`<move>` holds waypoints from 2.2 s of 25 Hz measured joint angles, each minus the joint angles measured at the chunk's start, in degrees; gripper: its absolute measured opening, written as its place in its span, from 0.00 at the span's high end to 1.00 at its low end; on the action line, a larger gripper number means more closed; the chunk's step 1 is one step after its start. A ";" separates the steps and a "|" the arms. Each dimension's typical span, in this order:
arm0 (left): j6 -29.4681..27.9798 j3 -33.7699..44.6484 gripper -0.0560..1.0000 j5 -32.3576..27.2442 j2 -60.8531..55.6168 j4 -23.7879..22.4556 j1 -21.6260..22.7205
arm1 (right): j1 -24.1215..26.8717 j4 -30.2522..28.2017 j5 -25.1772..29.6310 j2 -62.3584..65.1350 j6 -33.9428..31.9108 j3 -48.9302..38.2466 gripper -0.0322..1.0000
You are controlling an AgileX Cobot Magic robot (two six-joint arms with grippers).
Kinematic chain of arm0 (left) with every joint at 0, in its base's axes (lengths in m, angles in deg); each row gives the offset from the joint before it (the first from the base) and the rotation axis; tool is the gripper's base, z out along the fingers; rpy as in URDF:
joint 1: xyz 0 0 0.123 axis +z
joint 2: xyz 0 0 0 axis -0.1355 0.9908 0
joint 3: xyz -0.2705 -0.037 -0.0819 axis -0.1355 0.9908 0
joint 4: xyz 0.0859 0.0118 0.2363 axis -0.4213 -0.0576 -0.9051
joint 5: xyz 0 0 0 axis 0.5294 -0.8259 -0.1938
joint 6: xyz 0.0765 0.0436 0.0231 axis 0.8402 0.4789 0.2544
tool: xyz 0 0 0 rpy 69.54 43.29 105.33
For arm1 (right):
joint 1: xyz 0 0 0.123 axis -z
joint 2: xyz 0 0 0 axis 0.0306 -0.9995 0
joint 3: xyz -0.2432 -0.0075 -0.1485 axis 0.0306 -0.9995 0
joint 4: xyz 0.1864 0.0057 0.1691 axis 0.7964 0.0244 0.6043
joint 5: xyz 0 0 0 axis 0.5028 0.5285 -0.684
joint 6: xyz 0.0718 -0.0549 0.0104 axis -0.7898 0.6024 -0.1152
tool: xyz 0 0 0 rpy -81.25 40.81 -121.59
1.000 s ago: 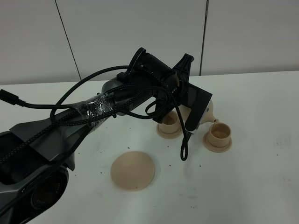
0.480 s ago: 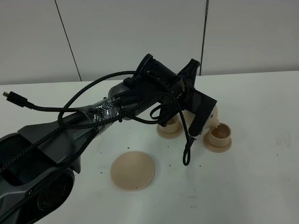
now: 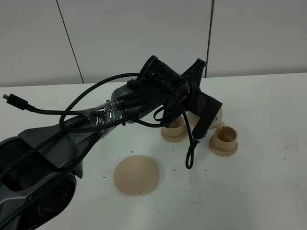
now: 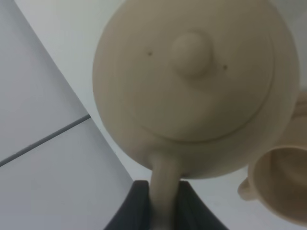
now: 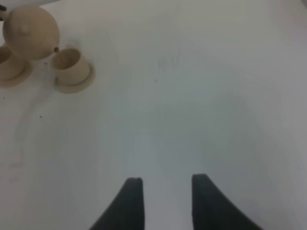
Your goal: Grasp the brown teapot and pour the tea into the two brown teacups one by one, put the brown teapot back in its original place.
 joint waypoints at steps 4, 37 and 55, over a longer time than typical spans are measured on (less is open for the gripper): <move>0.24 0.00 0.79 0.51 0.00 -0.18 -0.04 | 0.00 0.00 0.00 0.00 0.00 0.00 0.74; 4.38 0.00 0.79 1.76 0.00 -0.38 -0.43 | 0.00 0.00 0.00 0.00 0.00 0.00 0.74; 7.58 0.00 0.79 4.03 0.00 -0.53 -0.43 | 0.00 0.00 0.00 0.00 0.00 0.00 0.74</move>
